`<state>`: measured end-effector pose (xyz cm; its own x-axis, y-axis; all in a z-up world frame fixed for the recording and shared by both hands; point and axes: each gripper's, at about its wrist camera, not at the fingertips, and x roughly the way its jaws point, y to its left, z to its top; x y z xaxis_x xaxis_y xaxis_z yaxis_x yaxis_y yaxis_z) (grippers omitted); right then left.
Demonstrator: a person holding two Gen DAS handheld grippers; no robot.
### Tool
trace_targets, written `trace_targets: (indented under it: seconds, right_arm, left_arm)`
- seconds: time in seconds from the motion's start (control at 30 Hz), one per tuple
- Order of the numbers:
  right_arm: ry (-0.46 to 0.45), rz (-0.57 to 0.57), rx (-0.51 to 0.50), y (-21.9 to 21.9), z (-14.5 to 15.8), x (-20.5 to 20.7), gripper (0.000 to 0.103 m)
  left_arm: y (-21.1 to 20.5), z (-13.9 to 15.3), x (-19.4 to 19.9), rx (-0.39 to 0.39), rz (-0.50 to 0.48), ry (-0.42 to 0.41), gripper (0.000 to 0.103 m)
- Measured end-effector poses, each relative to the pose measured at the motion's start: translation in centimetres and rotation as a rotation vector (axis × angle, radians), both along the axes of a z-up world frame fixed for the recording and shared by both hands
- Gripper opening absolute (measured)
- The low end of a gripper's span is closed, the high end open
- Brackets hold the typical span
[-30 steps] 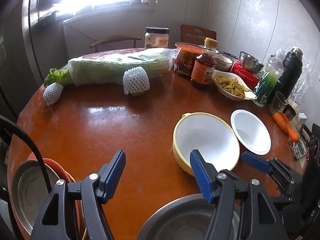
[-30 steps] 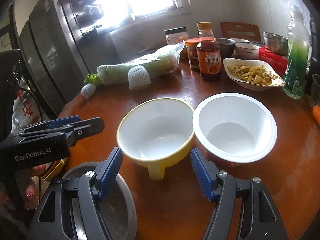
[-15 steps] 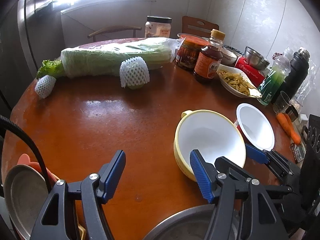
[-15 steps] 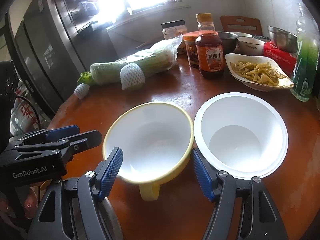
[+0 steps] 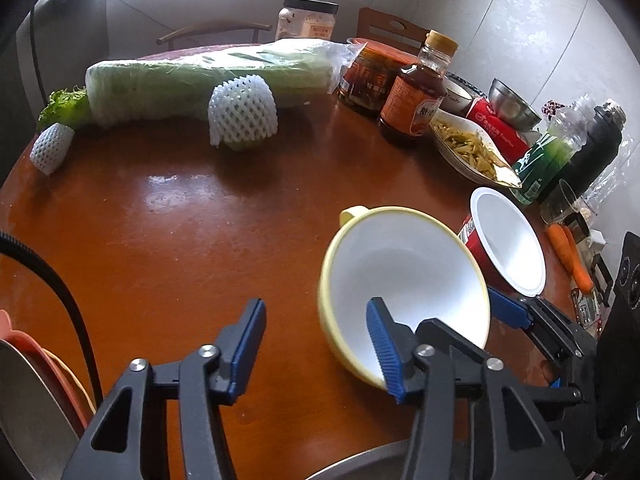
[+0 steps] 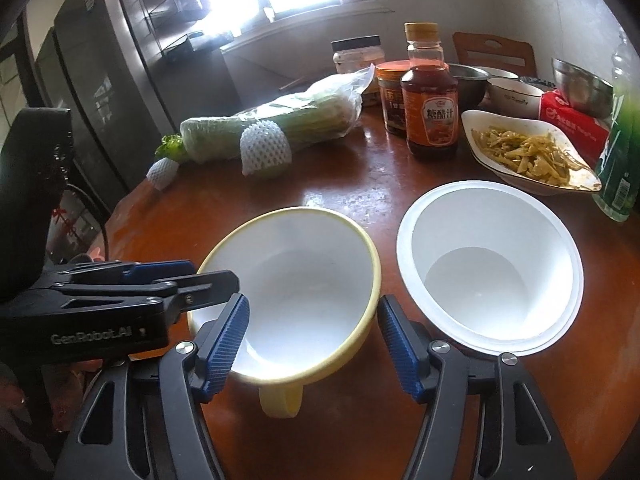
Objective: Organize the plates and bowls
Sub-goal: 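Grasp the yellow bowl rim with the left tool and lift it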
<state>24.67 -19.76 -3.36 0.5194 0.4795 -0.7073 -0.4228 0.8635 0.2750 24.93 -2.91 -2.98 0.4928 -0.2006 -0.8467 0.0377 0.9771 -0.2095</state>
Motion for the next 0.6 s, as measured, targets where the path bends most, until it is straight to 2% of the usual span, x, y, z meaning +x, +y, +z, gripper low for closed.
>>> trace_targets:
  seconds: [0.13, 0.43, 0.6]
  right_arm:
    - [0.003, 0.027, 0.008, 0.6, 0.1, -0.1, 0.062]
    - [-0.026, 0.025, -0.015, 1.3, 0.3, -0.5, 0.054]
    - [-0.05, 0.023, -0.011, 1.4, 1.0, -0.8, 0.052]
  left_arm:
    - [-0.1, -0.2, 0.1, -0.015, -0.002, 0.0, 0.039]
    - [0.1, 0.4, -0.2, -0.014, 0.009, -0.032, 0.038]
    - [0.5, 1.2, -0.6, -0.023, 0.015, -0.055, 0.038]
